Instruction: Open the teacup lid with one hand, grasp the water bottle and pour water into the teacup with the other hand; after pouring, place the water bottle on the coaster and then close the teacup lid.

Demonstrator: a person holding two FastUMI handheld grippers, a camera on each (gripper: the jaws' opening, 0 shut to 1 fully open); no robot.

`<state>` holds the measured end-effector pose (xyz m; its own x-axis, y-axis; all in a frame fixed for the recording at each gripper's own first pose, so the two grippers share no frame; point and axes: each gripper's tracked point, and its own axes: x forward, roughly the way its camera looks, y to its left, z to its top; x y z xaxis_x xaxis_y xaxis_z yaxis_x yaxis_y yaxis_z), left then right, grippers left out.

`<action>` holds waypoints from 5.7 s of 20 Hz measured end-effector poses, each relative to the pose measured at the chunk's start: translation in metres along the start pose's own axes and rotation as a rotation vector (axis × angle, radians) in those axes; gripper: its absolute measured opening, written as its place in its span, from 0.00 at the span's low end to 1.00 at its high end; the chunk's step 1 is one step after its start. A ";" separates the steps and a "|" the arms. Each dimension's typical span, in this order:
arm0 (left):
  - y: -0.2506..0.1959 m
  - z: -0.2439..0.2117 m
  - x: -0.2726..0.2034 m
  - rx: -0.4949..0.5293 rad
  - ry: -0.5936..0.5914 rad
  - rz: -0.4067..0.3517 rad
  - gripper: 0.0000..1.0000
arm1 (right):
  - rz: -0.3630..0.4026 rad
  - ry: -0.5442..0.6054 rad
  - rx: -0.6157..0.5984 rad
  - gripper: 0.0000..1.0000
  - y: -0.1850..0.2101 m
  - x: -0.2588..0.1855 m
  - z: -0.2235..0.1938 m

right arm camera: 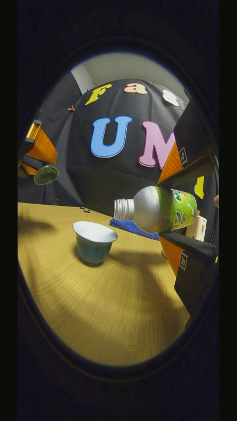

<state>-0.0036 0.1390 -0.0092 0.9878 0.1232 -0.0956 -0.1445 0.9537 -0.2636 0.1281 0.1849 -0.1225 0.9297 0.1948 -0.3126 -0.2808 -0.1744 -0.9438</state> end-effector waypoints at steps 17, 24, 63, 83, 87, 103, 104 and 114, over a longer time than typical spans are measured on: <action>0.005 -0.004 0.002 -0.006 0.013 0.003 0.31 | -0.022 0.000 -0.129 0.80 -0.014 0.003 -0.004; 0.006 -0.003 0.002 -0.007 0.013 0.004 0.31 | -0.052 -0.015 -0.224 0.80 -0.023 0.006 0.004; 0.016 -0.002 0.002 -0.033 0.019 0.012 0.31 | -0.201 -0.111 -0.558 0.79 -0.064 0.016 0.022; 0.013 0.001 0.000 -0.027 0.014 0.006 0.31 | 0.172 -0.036 0.769 0.79 0.007 0.002 0.032; 0.012 0.001 0.001 -0.023 0.016 0.005 0.31 | 0.135 -0.037 1.086 0.80 -0.022 -0.003 0.011; 0.010 0.000 0.001 -0.019 0.020 0.001 0.31 | 0.046 0.042 1.826 0.79 0.009 0.024 -0.117; 0.011 0.000 0.001 -0.020 0.021 0.002 0.31 | 0.044 0.051 1.826 0.79 0.012 0.027 -0.120; 0.014 0.000 0.001 -0.025 0.023 0.004 0.31 | 0.056 0.093 1.810 0.79 0.034 0.039 -0.125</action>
<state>-0.0045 0.1519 -0.0133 0.9857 0.1203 -0.1183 -0.1499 0.9461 -0.2869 0.1841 0.0659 -0.1537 0.9021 0.1661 -0.3983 -0.1335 0.9851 0.1085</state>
